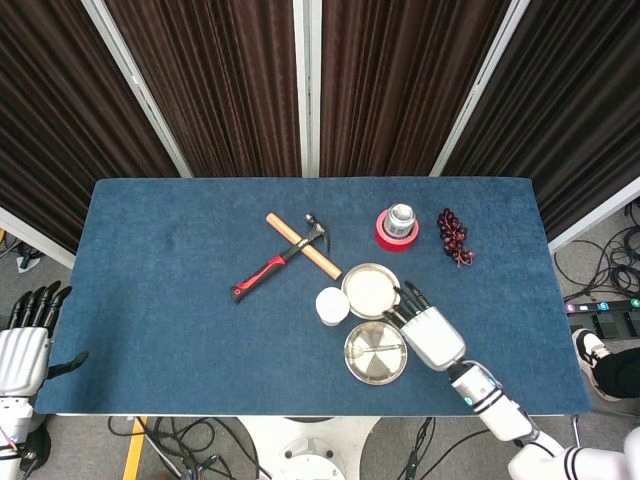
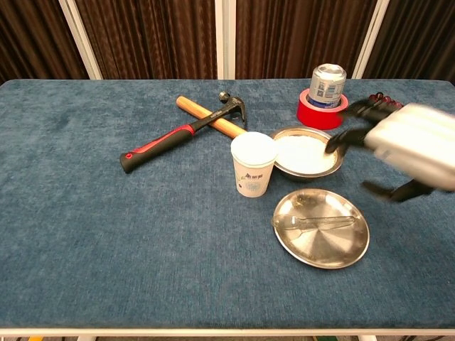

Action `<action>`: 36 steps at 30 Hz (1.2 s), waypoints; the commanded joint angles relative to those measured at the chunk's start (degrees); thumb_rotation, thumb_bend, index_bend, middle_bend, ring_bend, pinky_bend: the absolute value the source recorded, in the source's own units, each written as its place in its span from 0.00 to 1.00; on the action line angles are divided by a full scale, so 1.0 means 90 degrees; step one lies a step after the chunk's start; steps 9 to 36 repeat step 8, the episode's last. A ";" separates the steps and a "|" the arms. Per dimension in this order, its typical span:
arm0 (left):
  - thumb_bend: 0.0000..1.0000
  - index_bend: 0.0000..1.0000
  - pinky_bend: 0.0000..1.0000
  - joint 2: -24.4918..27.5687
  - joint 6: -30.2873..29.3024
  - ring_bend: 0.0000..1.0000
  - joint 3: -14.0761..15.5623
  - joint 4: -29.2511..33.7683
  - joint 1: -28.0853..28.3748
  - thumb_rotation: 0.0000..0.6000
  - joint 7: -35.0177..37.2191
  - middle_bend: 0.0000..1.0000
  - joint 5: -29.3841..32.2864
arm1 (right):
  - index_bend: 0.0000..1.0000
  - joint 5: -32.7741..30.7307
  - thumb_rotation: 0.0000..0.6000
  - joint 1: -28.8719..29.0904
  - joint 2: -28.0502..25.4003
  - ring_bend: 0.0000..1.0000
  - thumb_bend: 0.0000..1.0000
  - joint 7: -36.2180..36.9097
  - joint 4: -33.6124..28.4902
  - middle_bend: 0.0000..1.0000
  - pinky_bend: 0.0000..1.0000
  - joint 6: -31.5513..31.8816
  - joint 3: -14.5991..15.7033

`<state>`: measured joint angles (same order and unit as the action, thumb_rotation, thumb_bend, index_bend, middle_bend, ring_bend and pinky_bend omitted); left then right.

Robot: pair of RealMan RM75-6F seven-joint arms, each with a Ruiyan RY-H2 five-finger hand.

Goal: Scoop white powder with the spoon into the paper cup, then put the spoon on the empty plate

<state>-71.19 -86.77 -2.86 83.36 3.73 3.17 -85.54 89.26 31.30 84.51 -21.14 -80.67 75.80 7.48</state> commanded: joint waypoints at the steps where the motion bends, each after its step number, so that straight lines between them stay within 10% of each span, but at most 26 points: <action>1: 0.09 0.13 0.03 -0.0015 0.0005 0.05 0.0005 -0.0016 0.0006 1.00 -0.0007 0.14 -0.0008 | 0.13 -0.0606 1.00 -0.0641 -0.0783 0.03 0.30 0.0222 -0.0706 0.20 0.00 0.0714 -0.0367; 8: 0.09 0.13 0.03 -0.0086 0.0043 0.05 -0.0001 -0.0050 0.0042 1.00 -0.0140 0.14 0.0000 | 0.06 -0.0967 1.00 -0.1601 -0.1870 0.00 0.30 0.0790 -0.1596 0.15 0.00 0.1545 -0.0393; 36: 0.09 0.13 0.03 -0.0086 0.0043 0.05 -0.0001 -0.0050 0.0042 1.00 -0.0140 0.14 0.0000 | 0.06 -0.0967 1.00 -0.1601 -0.1870 0.00 0.30 0.0790 -0.1596 0.15 0.00 0.1545 -0.0393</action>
